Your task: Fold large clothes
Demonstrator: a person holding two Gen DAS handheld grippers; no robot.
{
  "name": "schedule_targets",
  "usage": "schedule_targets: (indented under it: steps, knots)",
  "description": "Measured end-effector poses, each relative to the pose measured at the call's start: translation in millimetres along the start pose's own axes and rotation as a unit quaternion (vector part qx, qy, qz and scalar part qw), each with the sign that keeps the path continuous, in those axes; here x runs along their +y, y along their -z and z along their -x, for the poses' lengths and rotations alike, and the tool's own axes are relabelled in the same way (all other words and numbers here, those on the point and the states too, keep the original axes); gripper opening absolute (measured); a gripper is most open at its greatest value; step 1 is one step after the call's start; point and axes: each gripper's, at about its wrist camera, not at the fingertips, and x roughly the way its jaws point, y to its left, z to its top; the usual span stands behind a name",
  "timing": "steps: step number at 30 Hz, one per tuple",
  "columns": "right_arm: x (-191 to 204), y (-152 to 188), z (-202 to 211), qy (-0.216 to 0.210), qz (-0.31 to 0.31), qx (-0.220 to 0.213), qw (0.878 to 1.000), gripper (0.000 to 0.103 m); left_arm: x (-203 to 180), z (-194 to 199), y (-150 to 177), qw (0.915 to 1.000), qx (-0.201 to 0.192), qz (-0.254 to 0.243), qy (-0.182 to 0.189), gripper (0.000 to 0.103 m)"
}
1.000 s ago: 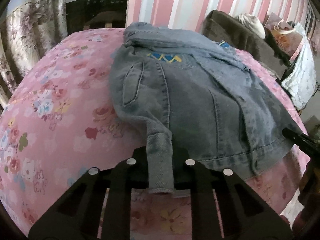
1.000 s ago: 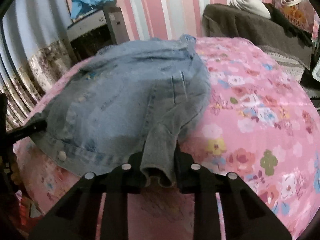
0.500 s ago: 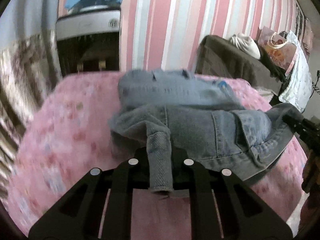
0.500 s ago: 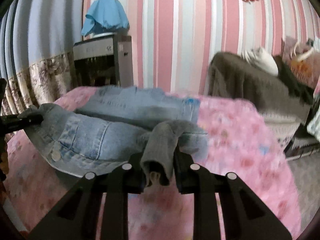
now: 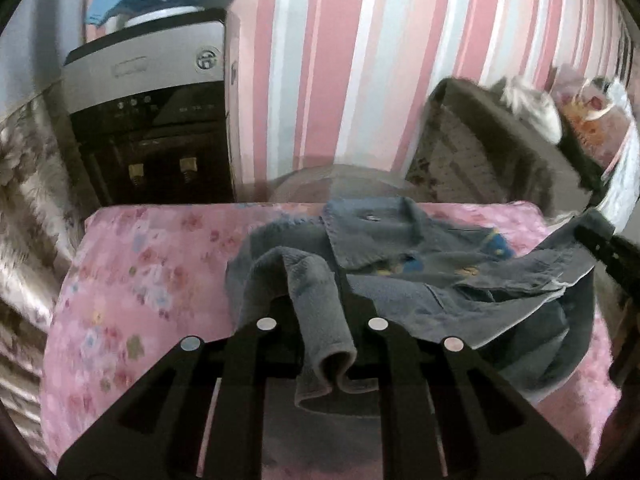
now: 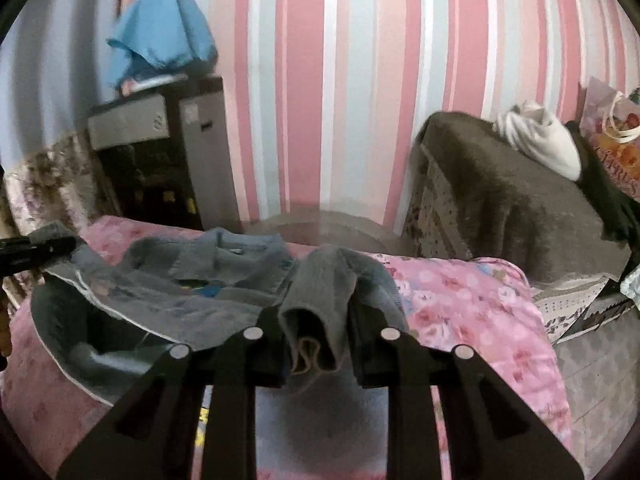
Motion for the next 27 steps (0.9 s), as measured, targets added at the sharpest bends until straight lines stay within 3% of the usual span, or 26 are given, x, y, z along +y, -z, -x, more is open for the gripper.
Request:
schedule_targets:
  steps: [6, 11, 14, 15, 16, 17, 18, 19, 21, 27]
  knots:
    - [-13, -1, -85, -0.012, -0.014, 0.067, 0.998, 0.027, 9, -84, -15, 0.9984, 0.051, -0.014, -0.017, 0.017]
    - [-16, 20, -118, -0.031, -0.017, 0.101, 0.994, 0.035, 18, -123, -4, 0.9966, 0.082, -0.006, -0.010, 0.024]
    - [-26, 21, -111, -0.076, -0.042, 0.092, 0.992, 0.048, 20, -123, -3, 0.9970, 0.078, 0.000, 0.003, 0.031]
    - [-31, 20, -105, -0.098, -0.056, 0.085, 0.990, 0.057, 21, -120, -4, 0.9970, 0.077, 0.003, 0.010, 0.036]
    - [-40, 19, -94, -0.118, -0.077, 0.073, 0.987, 0.061, 21, -117, -6, 0.9971, 0.075, 0.004, 0.009, 0.064]
    - [-43, 18, -88, -0.122, -0.085, 0.065, 0.987, 0.071, 21, -112, -7, 0.9977, 0.067, 0.002, -0.004, 0.099]
    - [-49, 17, -78, -0.127, -0.096, 0.049, 0.986, 0.079, 21, -103, -9, 0.9986, 0.045, -0.001, -0.030, 0.098]
    - [-55, 17, -68, -0.133, -0.103, 0.034, 0.985, 0.081, 20, -92, -11, 0.9991, 0.022, -0.011, -0.034, 0.100]
    - [-59, 18, -57, -0.125, -0.098, 0.021, 0.987, 0.081, 18, -83, -15, 0.9993, 0.020, -0.025, -0.019, 0.100]
    - [-59, 33, -48, -0.070, -0.034, 0.013, 0.997, 0.081, 39, -61, -15, 0.9992, 0.007, -0.019, -0.034, 0.100]
